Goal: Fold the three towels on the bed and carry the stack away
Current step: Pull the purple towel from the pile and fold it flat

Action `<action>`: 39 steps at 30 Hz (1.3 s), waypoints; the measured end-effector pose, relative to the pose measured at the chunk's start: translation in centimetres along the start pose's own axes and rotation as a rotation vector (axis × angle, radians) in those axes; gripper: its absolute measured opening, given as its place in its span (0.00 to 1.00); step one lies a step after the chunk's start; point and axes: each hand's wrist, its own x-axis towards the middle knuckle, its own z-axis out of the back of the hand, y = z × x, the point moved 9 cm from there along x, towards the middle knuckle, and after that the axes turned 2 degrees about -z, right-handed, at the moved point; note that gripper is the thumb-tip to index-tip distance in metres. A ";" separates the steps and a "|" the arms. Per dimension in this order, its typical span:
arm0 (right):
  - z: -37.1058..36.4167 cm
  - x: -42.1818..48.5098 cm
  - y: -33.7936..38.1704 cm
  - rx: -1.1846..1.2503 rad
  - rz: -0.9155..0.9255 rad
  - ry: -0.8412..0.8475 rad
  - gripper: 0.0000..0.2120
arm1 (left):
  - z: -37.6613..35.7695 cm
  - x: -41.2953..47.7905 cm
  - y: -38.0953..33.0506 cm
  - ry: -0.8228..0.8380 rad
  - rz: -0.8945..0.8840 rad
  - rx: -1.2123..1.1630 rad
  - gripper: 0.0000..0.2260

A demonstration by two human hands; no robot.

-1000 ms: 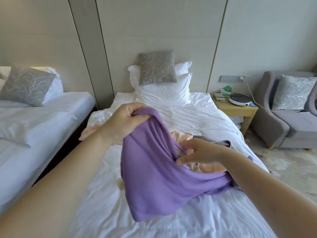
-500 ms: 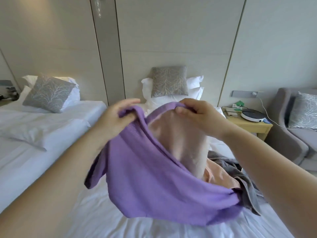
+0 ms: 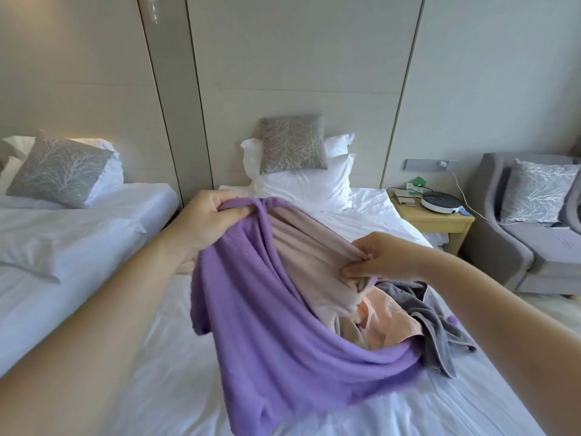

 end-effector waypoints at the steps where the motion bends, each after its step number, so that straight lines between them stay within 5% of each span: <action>1: 0.7 -0.1 -0.2 -0.029 -0.002 -0.023 0.15 | 1.0 0.1 -0.2 -0.043 -0.028 0.011 0.12; 5: 3.2 -0.7 0.1 0.152 0.035 -0.064 0.23 | 5.6 -0.4 1.0 -0.295 0.037 -0.021 0.11; 8: 4.6 -0.8 -1.0 0.251 0.037 -0.144 0.18 | 8.4 -1.3 2.4 -0.448 0.089 0.036 0.08; 16: 5.9 -0.7 -3.8 0.366 -0.071 -0.590 0.09 | 5.6 -1.2 2.3 -0.274 0.089 0.092 0.14; 22: 4.0 0.3 -3.8 0.509 -0.069 -0.415 0.13 | 2.7 -0.7 1.1 -0.202 0.077 -0.196 0.15; 26: 1.6 0.6 -3.8 0.305 -0.141 -0.480 0.11 | 0.3 -0.1 0.3 -0.175 0.125 -0.347 0.11; 29: -1.1 0.7 -3.0 0.376 -0.178 -0.492 0.13 | -1.4 0.4 -0.8 -0.118 0.142 -0.375 0.10; 33: -4.7 1.5 -0.4 0.554 -0.019 -0.275 0.03 | -2.8 0.3 -1.8 -0.053 0.170 -0.413 0.11; 39: -3.2 1.9 3.7 0.778 0.201 -0.303 0.12 | -3.3 0.0 -2.2 0.038 0.168 -0.414 0.12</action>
